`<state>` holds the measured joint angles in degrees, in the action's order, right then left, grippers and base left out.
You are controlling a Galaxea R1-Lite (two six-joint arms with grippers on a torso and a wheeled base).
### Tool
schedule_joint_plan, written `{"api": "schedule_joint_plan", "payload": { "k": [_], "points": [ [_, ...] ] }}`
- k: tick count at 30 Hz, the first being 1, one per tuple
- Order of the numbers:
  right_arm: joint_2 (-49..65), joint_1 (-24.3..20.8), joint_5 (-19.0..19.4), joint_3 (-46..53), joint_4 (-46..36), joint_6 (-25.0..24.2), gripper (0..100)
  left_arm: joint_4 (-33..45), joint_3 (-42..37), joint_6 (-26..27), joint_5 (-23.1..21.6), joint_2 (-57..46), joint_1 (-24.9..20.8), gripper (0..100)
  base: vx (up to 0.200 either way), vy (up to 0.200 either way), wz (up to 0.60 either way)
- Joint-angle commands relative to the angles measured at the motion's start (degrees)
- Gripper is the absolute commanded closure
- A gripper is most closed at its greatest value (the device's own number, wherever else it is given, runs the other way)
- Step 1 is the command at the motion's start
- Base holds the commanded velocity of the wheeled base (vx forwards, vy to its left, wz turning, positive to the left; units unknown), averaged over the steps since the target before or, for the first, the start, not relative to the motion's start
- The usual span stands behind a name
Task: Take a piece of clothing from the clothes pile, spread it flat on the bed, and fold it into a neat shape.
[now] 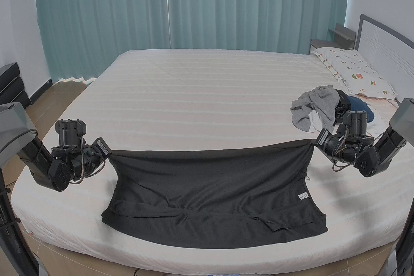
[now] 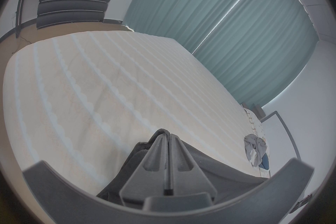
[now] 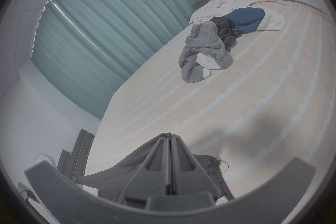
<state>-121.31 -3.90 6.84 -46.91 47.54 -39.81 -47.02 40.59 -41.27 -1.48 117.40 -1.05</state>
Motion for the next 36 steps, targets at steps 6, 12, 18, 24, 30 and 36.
{"api": "schedule_joint_plan", "payload": {
  "k": [6,12,18,24,30,36],
  "points": [
    [1.4,1.5,5.8,12.8,2.3,9.0,100,-8.3,-12.6,10.7,-0.2,0.6,0.2,100,0.000,0.000,0.00],
    [0.2,1.7,6.7,16.9,2.2,14.2,100,-9.0,-16.9,15.2,-0.1,2.3,-0.2,100,0.000,0.000,0.00],
    [-2.1,1.5,6.7,17.6,2.2,15.4,100,-9.4,-18.2,17.6,0.2,6.5,-0.2,100,0.000,0.000,0.00],
    [-3.5,1.2,6.7,17.6,2.2,15.6,100,-9.1,-17.5,17.6,0.2,8.6,-0.2,100,0.000,0.000,0.00],
    [-4.2,0.8,6.8,17.4,2.2,15.6,0,-9.3,-17.7,17.5,0.1,8.5,-0.3,100,0.000,0.000,0.00],
    [-3.1,0.6,7.2,17.4,2.4,14.8,0,-9.5,-18.0,17.4,0.1,7.8,-0.3,0,0.000,0.000,0.00]
  ]
}}
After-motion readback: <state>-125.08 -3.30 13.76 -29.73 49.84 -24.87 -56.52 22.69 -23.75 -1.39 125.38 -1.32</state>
